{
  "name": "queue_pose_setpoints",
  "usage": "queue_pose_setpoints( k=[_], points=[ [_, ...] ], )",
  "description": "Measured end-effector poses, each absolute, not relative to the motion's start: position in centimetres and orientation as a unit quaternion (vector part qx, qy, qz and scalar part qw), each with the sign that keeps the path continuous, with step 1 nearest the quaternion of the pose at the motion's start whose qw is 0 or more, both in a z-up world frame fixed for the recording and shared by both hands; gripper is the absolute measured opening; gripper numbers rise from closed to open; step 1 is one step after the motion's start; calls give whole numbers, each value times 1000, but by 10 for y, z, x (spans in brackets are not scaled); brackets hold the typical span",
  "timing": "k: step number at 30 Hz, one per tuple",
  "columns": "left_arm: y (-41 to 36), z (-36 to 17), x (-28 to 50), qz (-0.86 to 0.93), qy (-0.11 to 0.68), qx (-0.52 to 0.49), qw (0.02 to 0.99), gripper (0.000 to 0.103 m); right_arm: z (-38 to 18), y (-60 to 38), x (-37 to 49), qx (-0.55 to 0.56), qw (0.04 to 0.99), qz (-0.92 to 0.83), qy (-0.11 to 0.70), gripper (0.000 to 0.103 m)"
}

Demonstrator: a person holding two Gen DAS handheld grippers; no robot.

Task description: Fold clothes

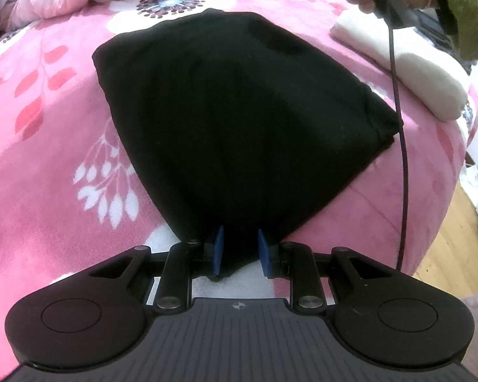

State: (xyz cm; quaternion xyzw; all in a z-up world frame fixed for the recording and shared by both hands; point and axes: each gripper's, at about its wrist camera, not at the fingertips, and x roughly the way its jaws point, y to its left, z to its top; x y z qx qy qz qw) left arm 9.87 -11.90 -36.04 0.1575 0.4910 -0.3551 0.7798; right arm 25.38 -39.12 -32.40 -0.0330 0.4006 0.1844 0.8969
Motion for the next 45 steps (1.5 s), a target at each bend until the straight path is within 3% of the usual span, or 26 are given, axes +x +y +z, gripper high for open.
queue_pose_setpoints(
  k=[4,7,11,16,20,25,31,34,35,38,45],
  points=[
    [-119,-361,96,-353,487,158,783,24,-354,-354,279,-28,863,255,435,6],
    [-117,-361,95,-354,483,156,786,24,-377,-359,309,-8,875,204,439,0],
    [-115,-361,93,-354,477,152,790,24,-362,-393,322,63,899,108,419,2],
    [-114,-362,93,-353,474,146,793,24,-343,-371,301,61,858,254,442,4],
    [-114,-362,91,-358,465,151,795,25,-370,-323,318,80,808,345,470,4],
    [-112,-362,89,-360,461,146,798,25,-382,-326,345,125,855,228,447,0],
    [-109,-363,88,-359,456,135,803,25,-367,-319,325,134,813,305,477,2],
    [-110,-362,88,-362,454,141,802,25,-377,-316,328,88,843,226,480,0],
    [-110,-362,88,-365,455,144,800,25,-371,-327,327,122,852,197,469,0],
    [-109,-362,90,-372,456,145,795,25,-333,-354,301,57,900,99,421,1],
    [-107,-362,95,-382,463,144,786,25,-304,-377,205,54,841,222,490,1]
  ],
)
